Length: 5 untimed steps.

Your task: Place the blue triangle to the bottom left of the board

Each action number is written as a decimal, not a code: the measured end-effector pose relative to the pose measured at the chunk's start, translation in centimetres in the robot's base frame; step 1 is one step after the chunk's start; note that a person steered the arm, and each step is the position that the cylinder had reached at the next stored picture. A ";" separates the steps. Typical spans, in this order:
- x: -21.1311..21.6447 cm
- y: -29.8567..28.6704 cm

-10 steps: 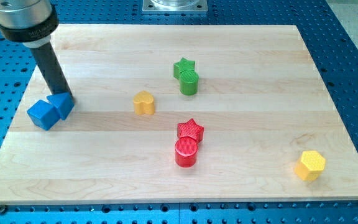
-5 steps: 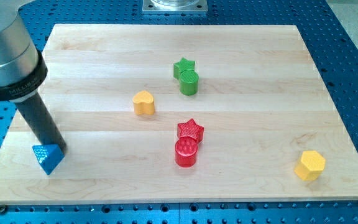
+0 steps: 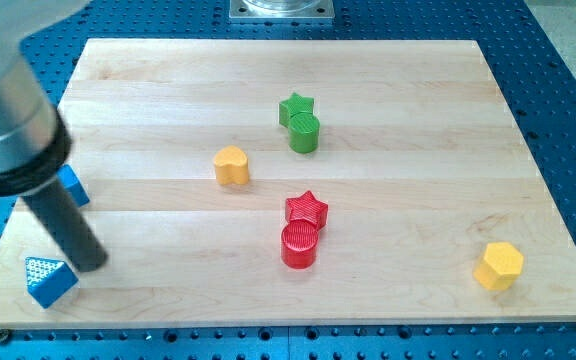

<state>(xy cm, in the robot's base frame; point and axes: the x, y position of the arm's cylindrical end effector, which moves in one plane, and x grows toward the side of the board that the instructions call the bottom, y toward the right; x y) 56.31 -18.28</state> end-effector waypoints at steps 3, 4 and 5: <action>5.2 -0.2; 3.9 -4.1; 2.5 -6.4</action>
